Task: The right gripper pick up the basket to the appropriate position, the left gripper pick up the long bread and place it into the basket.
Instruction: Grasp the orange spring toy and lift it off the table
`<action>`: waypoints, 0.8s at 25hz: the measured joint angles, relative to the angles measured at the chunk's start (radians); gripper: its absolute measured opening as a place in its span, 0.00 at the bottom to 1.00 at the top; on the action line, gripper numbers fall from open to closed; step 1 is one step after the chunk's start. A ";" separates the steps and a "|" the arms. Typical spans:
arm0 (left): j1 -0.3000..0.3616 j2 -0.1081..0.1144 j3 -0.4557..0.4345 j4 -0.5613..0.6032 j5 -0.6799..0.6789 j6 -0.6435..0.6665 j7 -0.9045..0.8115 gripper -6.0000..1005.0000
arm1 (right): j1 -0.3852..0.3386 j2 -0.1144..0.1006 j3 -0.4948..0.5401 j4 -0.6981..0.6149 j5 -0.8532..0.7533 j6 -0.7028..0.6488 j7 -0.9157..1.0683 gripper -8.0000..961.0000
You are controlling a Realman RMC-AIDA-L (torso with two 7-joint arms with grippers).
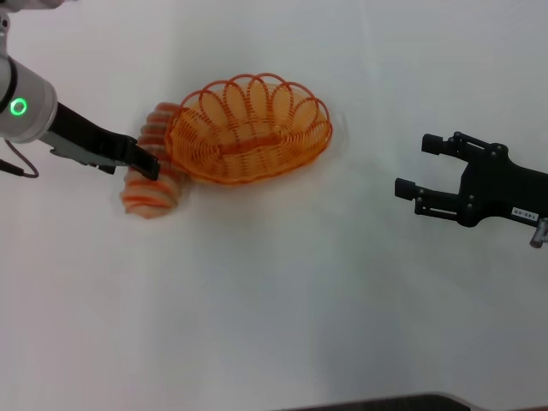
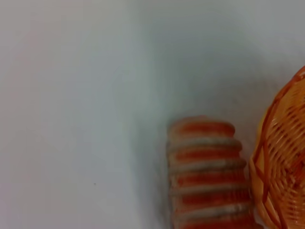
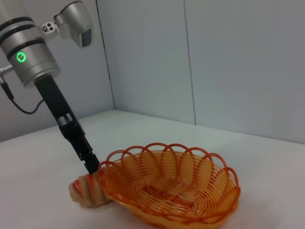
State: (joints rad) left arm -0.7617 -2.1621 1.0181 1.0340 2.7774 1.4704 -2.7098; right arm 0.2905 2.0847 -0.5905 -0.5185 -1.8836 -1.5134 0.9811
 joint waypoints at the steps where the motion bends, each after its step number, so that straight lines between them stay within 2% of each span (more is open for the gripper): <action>1: 0.000 0.000 0.000 -0.002 0.000 0.000 -0.001 0.67 | 0.000 0.000 0.000 0.000 0.000 0.001 0.000 0.91; 20: -0.031 -0.001 0.016 -0.085 -0.001 -0.035 -0.005 0.68 | 0.008 0.000 -0.002 0.000 0.000 0.016 0.013 0.90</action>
State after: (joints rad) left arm -0.7929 -2.1628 1.0338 0.9488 2.7765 1.4355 -2.7149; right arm 0.2980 2.0846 -0.5921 -0.5185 -1.8836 -1.4971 0.9942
